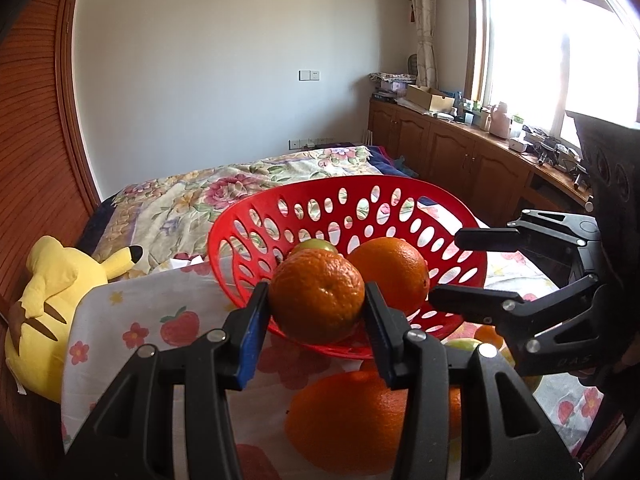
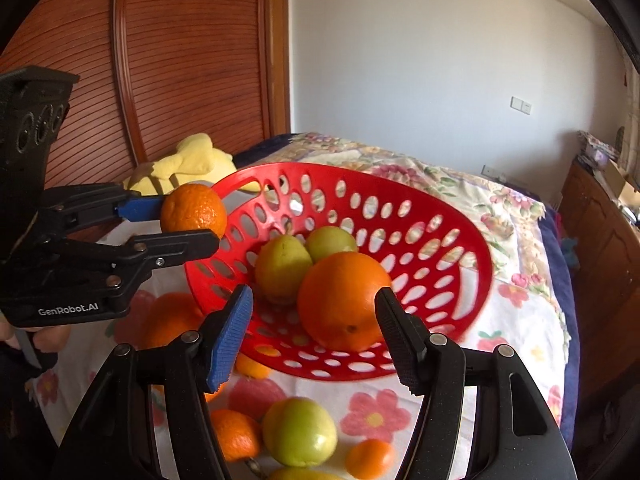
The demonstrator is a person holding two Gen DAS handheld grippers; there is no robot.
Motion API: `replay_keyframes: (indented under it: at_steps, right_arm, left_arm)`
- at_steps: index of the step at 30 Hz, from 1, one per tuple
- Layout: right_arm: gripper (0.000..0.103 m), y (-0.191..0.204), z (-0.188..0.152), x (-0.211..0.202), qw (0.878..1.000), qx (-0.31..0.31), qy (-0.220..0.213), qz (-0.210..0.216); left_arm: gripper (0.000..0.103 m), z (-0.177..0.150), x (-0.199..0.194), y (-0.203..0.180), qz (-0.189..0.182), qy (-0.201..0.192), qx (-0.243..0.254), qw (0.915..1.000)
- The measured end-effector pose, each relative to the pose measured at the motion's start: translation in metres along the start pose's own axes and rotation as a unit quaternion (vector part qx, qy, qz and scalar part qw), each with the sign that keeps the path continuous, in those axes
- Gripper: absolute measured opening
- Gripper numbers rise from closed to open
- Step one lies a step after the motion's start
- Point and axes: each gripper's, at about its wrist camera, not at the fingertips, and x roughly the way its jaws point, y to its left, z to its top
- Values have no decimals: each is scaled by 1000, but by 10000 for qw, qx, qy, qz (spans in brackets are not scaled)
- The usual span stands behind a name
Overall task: Organize fruits
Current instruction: 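Lower the mandarin into the basket with the left tool while the right tool releases the pear, then withdraw both open tools from the basket toward the remaining fruit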
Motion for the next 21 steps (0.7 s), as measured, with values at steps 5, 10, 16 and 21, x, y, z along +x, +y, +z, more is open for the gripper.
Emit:
replay_keyframes:
  at_steps: [5,10,16,21]
  right_arm:
    - [65,-6,-4,-8,10000,39,-44,-73]
    - [66,-10,-10,-12,9999,99,-53,-75]
    - [66,-11,-16,-14,9998,163,-33,-52]
    - [66,-10,-19,-20,9998,188,-73,-43]
  left_arm:
    - [45,-2,8,-9,-89,90,42,9999]
    - [45,-3,15,-16,-128,186,56,9997]
    - [46,-4,16,-22,-123,237,110,9996]
    - [52,-3,11,-24,-115,164,125,9997]
